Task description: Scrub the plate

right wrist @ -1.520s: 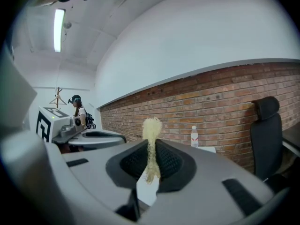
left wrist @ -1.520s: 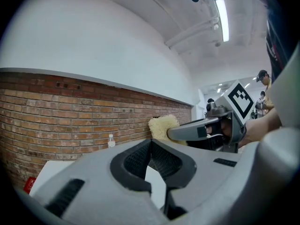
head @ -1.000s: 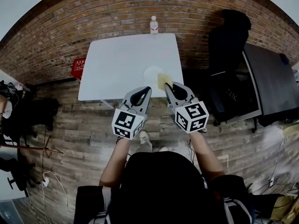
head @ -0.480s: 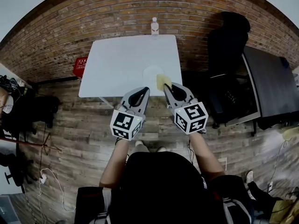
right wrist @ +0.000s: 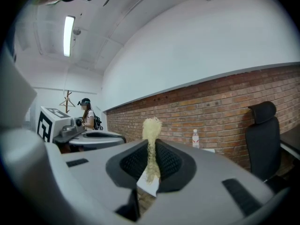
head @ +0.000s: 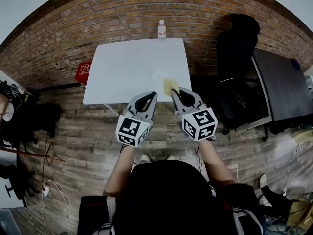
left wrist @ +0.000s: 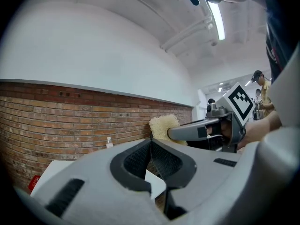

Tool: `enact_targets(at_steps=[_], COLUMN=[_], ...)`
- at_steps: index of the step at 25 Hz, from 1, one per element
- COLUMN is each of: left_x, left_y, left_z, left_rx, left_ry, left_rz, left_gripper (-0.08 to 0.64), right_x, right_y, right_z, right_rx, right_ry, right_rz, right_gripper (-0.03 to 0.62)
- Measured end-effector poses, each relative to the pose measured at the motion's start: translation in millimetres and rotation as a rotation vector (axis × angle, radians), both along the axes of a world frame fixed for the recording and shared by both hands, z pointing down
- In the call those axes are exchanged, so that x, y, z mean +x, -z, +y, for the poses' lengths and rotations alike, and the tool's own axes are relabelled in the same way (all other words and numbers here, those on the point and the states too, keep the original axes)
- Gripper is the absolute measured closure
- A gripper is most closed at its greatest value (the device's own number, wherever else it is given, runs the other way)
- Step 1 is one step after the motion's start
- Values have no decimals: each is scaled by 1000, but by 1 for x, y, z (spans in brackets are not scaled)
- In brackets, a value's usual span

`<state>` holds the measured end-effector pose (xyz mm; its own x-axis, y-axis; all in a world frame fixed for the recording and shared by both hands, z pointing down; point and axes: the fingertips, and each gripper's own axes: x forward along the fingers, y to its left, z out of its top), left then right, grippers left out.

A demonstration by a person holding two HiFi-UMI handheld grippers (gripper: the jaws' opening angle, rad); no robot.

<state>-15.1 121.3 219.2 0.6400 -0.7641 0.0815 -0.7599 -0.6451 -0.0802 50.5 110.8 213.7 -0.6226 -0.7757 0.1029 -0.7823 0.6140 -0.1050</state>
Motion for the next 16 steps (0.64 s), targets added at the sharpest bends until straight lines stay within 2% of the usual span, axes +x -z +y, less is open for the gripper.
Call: enact_targets(at_steps=[16], left_x=[-44], left_y=[-5], left_z=[1], left_rx=[-28], left_ry=[-56], left_rz=[1], left_gripper=[540], right_x=[-46], right_y=[-2], right_z=[3], right_rx=[-6], right_ry=[-38], right_rz=[12], right_gripper=[551])
